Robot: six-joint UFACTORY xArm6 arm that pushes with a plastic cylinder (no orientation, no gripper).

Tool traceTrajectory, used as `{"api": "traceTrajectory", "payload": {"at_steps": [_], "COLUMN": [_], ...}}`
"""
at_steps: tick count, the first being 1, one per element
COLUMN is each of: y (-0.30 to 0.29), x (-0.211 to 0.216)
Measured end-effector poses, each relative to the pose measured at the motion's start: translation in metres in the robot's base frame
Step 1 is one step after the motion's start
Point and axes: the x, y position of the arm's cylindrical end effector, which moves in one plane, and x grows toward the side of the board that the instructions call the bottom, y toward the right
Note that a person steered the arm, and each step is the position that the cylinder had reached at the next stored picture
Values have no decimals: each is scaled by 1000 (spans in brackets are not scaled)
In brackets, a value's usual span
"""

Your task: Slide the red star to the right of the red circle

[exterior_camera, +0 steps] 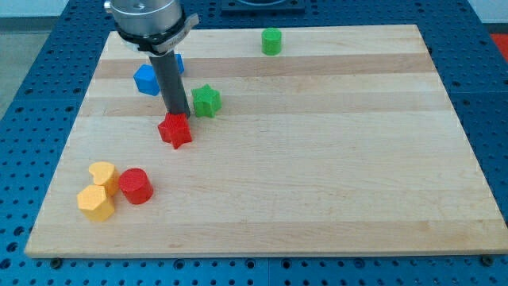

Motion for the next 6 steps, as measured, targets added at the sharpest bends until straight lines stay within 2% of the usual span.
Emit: {"api": "traceTrajectory", "payload": {"at_steps": [3,6], "y": [0,0], "x": [59,100]}}
